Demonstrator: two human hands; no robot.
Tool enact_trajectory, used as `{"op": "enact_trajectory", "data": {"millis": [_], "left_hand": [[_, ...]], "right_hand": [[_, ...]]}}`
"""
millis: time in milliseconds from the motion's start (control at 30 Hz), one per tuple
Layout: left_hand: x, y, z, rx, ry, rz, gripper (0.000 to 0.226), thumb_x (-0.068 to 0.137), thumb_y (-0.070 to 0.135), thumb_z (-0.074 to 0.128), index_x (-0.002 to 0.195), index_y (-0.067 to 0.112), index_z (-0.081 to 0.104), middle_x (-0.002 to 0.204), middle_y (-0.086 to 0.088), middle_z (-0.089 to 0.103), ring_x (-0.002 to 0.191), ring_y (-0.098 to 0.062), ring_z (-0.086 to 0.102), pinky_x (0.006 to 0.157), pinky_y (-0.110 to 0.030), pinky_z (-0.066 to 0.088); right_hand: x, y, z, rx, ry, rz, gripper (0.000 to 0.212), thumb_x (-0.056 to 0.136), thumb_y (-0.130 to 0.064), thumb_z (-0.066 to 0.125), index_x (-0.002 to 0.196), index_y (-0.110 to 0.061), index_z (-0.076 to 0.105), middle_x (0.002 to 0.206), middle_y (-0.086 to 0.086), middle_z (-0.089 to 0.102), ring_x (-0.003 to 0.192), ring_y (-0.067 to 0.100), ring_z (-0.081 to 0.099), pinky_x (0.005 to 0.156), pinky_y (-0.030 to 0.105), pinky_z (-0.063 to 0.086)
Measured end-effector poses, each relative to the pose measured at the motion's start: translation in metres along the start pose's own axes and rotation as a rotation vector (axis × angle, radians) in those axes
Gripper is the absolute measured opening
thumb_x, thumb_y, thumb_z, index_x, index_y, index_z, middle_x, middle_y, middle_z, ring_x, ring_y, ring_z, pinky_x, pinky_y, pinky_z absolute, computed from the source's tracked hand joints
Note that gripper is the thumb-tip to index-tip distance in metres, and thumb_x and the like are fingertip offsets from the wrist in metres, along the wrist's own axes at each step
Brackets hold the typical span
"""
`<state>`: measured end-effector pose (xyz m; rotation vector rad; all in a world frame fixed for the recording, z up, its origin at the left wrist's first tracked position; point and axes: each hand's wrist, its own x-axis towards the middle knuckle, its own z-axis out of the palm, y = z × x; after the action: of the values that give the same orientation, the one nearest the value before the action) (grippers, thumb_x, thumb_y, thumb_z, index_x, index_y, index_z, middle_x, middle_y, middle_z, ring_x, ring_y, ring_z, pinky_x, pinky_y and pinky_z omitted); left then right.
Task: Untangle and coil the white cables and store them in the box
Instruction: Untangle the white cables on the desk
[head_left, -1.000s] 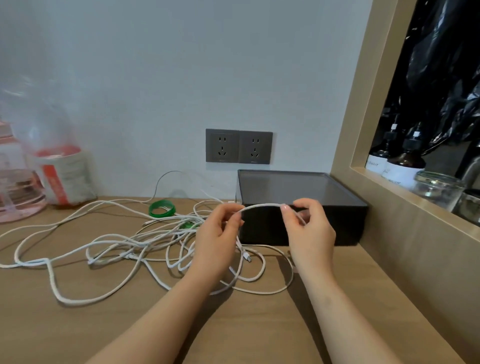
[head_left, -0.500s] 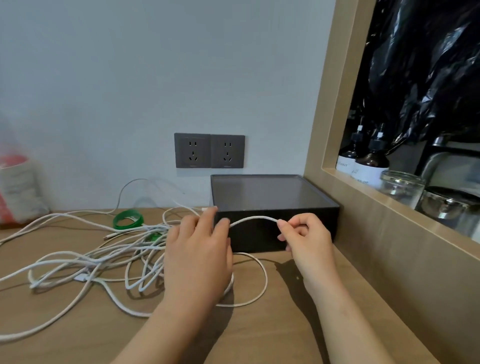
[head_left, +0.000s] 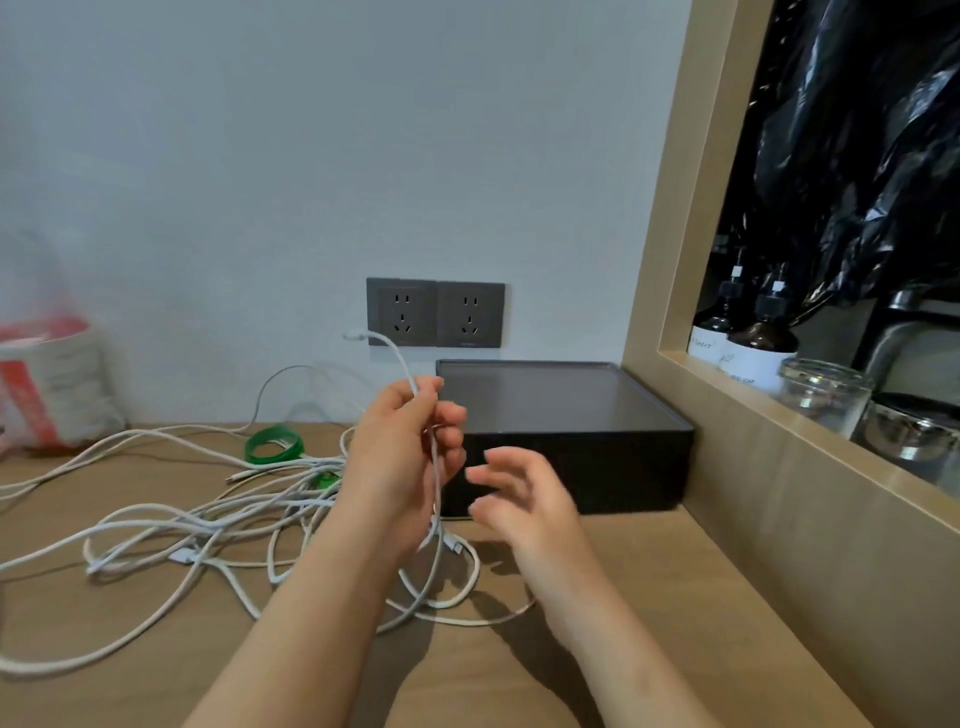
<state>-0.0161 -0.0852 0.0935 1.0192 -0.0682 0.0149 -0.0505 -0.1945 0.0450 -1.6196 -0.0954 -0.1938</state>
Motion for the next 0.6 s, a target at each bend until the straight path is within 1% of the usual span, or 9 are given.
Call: {"op": "enact_trajectory", "data": {"millis": [67,100,133,233,333,400,467,533,600], "left_hand": [[0.002,0.009,0.009,-0.139,-0.041,-0.013,0.016,0.101,0.014,0.041,0.09,0.016,0.051,0.054,0.001,0.052,0.045,-0.006,0.043,0.039,-0.015,0.039],[0.003,0.016,0.015,-0.167,-0.063,-0.012,0.017,0.101,0.013,0.04,0.089,0.016,0.051,0.053,0.002,0.052,0.043,-0.006,0.042,0.039,-0.014,0.038],[0.003,0.024,0.021,-0.178,-0.089,-0.007,0.018,0.101,0.012,0.039,0.089,0.016,0.052,0.052,0.002,0.053,0.042,-0.005,0.042,0.039,-0.013,0.037],[0.004,0.046,0.035,-0.196,-0.154,0.011,0.02,0.101,0.011,0.039,0.087,0.017,0.052,0.051,0.003,0.054,0.039,-0.004,0.042,0.039,-0.012,0.037],[0.003,0.066,0.04,-0.272,-0.17,0.007,0.019,0.101,0.011,0.038,0.087,0.016,0.051,0.051,0.003,0.054,0.038,-0.004,0.042,0.04,-0.012,0.036],[0.004,0.075,0.043,-0.338,-0.151,-0.007,0.018,0.1,0.01,0.037,0.089,0.015,0.05,0.05,0.002,0.054,0.036,-0.005,0.043,0.04,-0.011,0.036],[0.006,0.079,0.045,-0.374,-0.115,-0.039,0.017,0.1,0.009,0.037,0.09,0.014,0.05,0.05,0.001,0.055,0.035,-0.006,0.045,0.039,-0.011,0.038],[0.006,0.082,0.048,-0.384,-0.06,-0.086,0.017,0.099,0.007,0.037,0.09,0.011,0.051,0.057,-0.002,0.055,0.035,-0.007,0.048,0.039,-0.012,0.04],[0.003,0.084,0.051,-0.364,-0.006,-0.119,0.019,0.1,0.005,0.037,0.089,0.008,0.052,0.067,-0.004,0.053,0.034,-0.007,0.051,0.038,-0.015,0.045]], "right_hand": [[-0.005,0.0,0.021,-0.039,-0.298,0.064,0.035,0.082,-0.002,0.062,0.104,-0.028,0.056,0.093,-0.014,0.066,0.088,0.002,0.063,0.078,0.018,0.05],[-0.006,0.001,0.028,-0.06,-0.351,0.086,0.033,0.082,-0.002,0.062,0.1,-0.028,0.057,0.084,-0.015,0.066,0.081,-0.001,0.062,0.074,0.015,0.049],[-0.004,0.001,0.032,-0.081,-0.34,0.085,0.027,0.083,-0.003,0.061,0.094,-0.028,0.058,0.077,-0.014,0.064,0.073,-0.003,0.061,0.069,0.012,0.047],[0.008,-0.007,0.03,-0.089,-0.127,0.072,0.015,0.092,-0.016,0.057,0.077,-0.02,0.06,0.07,-0.008,0.061,0.062,0.002,0.054,0.058,0.011,0.043],[0.021,-0.025,0.014,-0.063,0.021,0.106,0.029,0.097,-0.028,0.047,0.078,-0.011,0.06,0.073,0.002,0.061,0.055,0.007,0.054,0.054,0.022,0.045],[0.027,-0.043,0.003,-0.039,0.093,0.079,0.035,0.098,-0.032,0.043,0.078,-0.009,0.059,0.076,0.004,0.063,0.057,0.011,0.056,0.056,0.024,0.049],[0.033,-0.063,-0.005,0.021,0.163,0.043,0.033,0.098,-0.031,0.043,0.079,-0.009,0.059,0.077,0.005,0.063,0.057,0.012,0.057,0.056,0.023,0.052],[0.035,-0.085,-0.014,0.076,0.218,-0.034,0.026,0.097,-0.028,0.047,0.081,-0.012,0.06,0.077,0.004,0.063,0.06,0.014,0.059,0.06,0.023,0.054],[0.036,-0.107,-0.022,0.08,0.29,-0.153,0.015,0.092,-0.023,0.056,0.081,-0.015,0.062,0.075,0.002,0.064,0.066,0.016,0.062,0.069,0.028,0.057]]}}
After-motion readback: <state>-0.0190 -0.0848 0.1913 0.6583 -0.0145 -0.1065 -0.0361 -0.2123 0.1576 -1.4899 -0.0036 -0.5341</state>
